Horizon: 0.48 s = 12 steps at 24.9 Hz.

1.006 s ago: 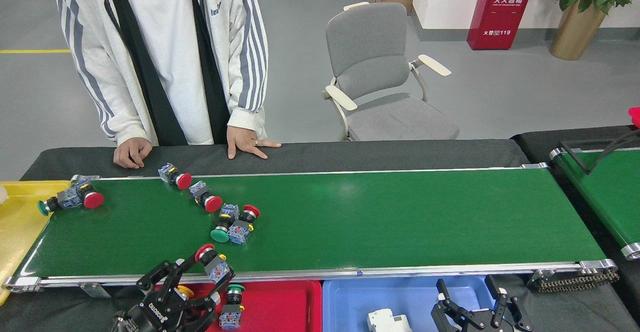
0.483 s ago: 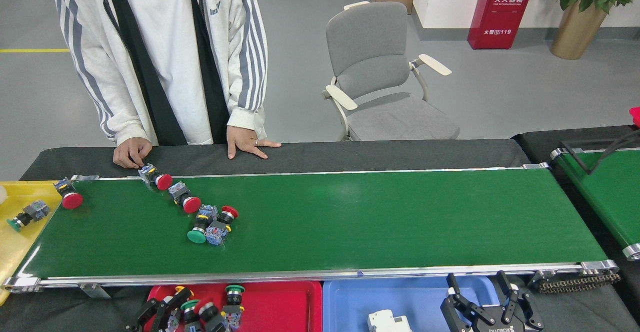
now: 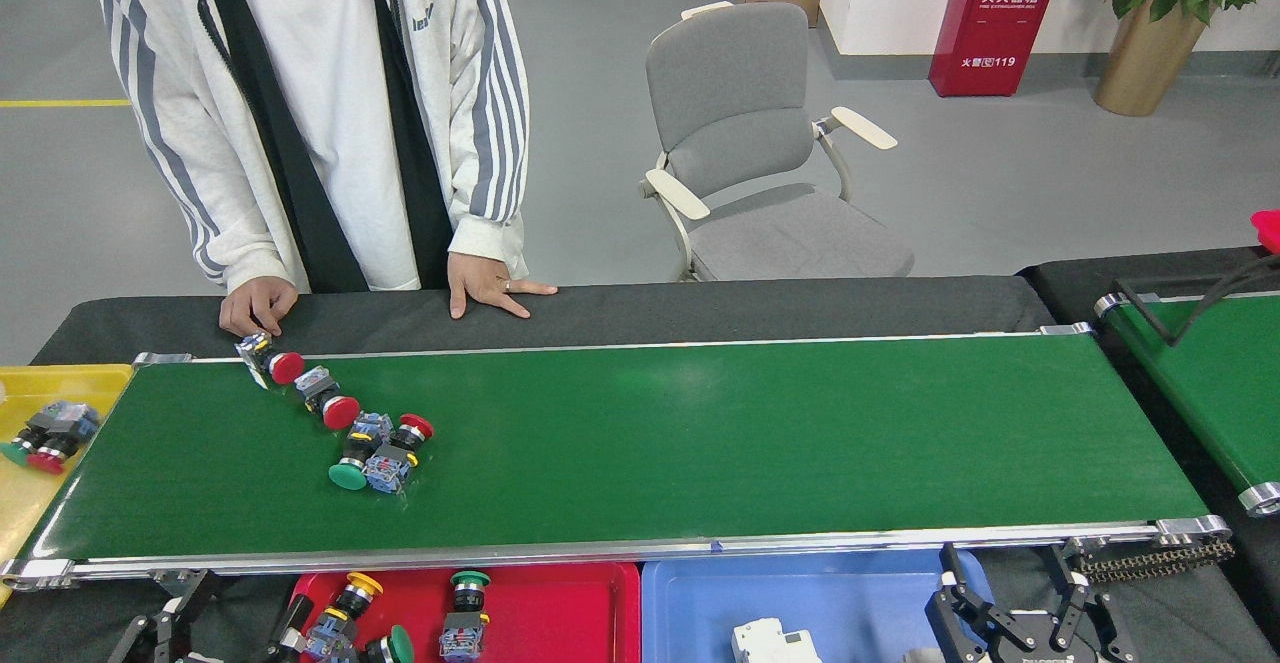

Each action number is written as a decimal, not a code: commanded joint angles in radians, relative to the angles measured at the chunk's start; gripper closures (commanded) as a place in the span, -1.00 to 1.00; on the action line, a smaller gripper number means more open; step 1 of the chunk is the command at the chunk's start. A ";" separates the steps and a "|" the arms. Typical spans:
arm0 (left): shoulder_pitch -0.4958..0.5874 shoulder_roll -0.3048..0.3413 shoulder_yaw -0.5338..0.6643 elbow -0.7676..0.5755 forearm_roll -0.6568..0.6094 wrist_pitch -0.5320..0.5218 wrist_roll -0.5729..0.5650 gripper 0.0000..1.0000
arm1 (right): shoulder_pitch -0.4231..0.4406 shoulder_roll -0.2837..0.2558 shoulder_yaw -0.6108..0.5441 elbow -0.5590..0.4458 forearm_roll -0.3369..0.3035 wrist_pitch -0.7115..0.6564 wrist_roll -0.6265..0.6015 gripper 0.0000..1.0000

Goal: Pick switch part from conveyor to tray

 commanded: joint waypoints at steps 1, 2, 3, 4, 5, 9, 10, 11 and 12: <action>-0.013 0.009 0.003 -0.006 -0.002 0.005 0.008 -1.00 | -0.001 -0.002 -0.006 -0.011 -0.002 -0.007 -0.003 -0.97; -0.021 0.013 -0.003 -0.006 -0.003 0.005 0.007 -1.00 | -0.001 0.001 -0.006 -0.013 -0.002 -0.007 -0.003 -0.97; -0.030 0.029 -0.006 0.000 -0.003 0.005 0.005 -1.00 | -0.001 0.003 -0.006 -0.013 -0.002 -0.007 -0.002 -0.97; -0.045 0.049 -0.008 0.019 -0.012 0.005 0.005 -1.00 | -0.003 0.004 -0.006 -0.013 -0.002 -0.007 -0.002 -0.97; -0.083 0.067 -0.018 0.051 -0.034 0.005 0.005 -1.00 | -0.006 0.004 -0.006 -0.013 -0.002 -0.007 -0.002 -0.97; -0.258 0.098 -0.080 0.206 -0.121 0.005 0.005 -1.00 | -0.009 0.001 -0.006 -0.013 -0.004 -0.008 -0.003 -0.97; -0.278 0.110 -0.081 0.237 -0.124 0.003 0.003 -1.00 | -0.009 0.001 -0.006 -0.013 -0.004 -0.010 -0.003 -0.97; -0.292 0.128 -0.081 0.266 -0.124 0.003 0.003 -1.00 | -0.009 0.001 -0.006 -0.013 -0.004 -0.010 -0.003 -0.97; -0.306 0.144 -0.084 0.293 -0.124 0.005 0.000 -1.00 | -0.009 0.001 -0.006 -0.013 -0.002 -0.008 -0.003 -0.97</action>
